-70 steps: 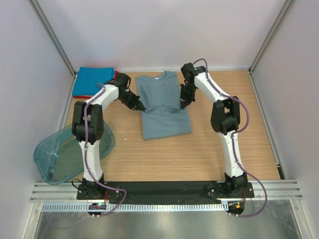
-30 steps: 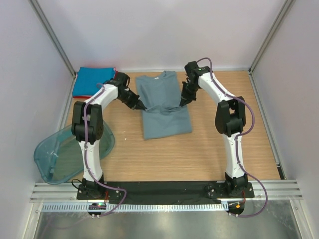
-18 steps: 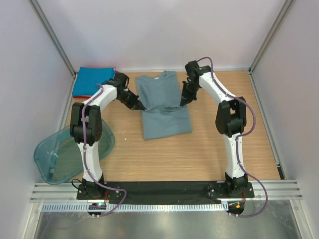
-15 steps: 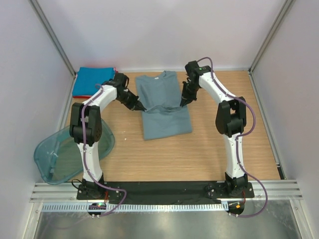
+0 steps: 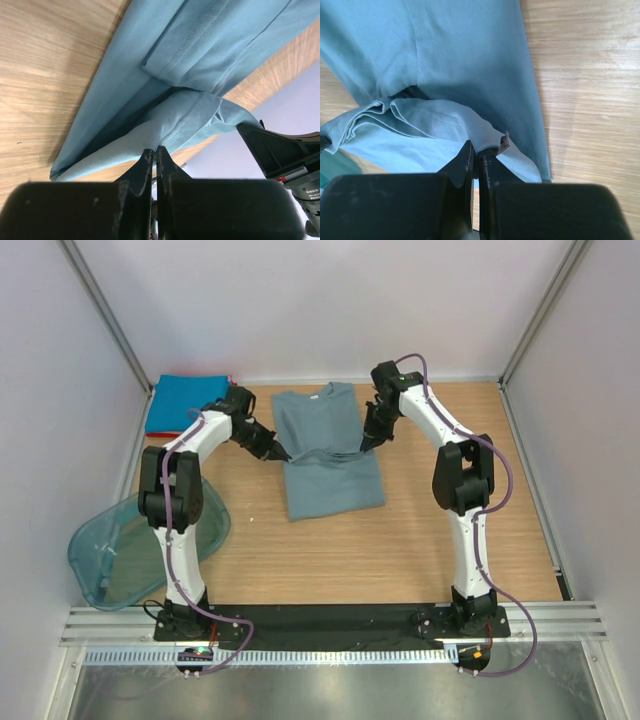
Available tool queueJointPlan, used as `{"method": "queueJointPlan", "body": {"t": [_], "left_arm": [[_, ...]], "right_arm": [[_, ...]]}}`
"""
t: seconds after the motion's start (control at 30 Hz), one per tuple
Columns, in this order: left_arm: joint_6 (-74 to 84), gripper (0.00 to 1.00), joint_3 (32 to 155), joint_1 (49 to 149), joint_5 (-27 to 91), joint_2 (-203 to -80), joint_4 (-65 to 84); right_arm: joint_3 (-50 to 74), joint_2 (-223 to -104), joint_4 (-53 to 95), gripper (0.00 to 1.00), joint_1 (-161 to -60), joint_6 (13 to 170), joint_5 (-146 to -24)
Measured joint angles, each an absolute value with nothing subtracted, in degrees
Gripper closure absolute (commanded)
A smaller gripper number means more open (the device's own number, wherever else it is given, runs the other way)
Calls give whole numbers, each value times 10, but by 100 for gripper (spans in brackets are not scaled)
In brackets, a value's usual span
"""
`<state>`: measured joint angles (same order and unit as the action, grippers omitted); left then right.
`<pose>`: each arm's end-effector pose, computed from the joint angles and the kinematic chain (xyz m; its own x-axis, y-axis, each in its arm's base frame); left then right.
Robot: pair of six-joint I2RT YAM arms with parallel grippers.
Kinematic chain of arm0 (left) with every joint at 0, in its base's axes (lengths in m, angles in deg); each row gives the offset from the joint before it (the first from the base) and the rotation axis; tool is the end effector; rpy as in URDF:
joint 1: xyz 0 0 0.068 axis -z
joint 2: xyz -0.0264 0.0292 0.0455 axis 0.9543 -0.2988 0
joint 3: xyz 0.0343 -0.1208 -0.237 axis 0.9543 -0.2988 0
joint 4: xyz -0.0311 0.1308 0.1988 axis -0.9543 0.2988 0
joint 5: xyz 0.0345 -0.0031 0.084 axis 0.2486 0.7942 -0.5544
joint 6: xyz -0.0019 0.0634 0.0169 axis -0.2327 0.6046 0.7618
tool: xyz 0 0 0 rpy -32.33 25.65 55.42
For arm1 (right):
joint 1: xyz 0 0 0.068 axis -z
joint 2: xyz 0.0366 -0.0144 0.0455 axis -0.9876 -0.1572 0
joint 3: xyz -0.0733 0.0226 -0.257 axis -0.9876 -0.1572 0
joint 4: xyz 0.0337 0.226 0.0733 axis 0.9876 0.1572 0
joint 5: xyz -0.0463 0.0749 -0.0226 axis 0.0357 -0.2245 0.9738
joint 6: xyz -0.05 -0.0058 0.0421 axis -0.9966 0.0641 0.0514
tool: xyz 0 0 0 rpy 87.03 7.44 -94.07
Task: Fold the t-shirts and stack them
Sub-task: Fold the tshirt
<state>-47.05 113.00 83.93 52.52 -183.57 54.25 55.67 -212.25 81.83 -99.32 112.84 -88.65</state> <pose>0.3963 -0.1047 0.1897 -0.7103 -0.6611 0.2416 -0.6684 0.5260 -0.5259 0.4278 0.1529 0.2140 -0.9680 0.1662 -0.1880 0.0999 0.9424 0.3191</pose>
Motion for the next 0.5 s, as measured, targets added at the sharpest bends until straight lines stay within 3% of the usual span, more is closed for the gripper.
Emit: {"method": "queueJointPlan", "body": {"t": [0.5], "left_arm": [[-483,100,1157,822,526,-1884,500]], "right_arm": [[595,-2144,767,98,-977,1144,-887]]}}
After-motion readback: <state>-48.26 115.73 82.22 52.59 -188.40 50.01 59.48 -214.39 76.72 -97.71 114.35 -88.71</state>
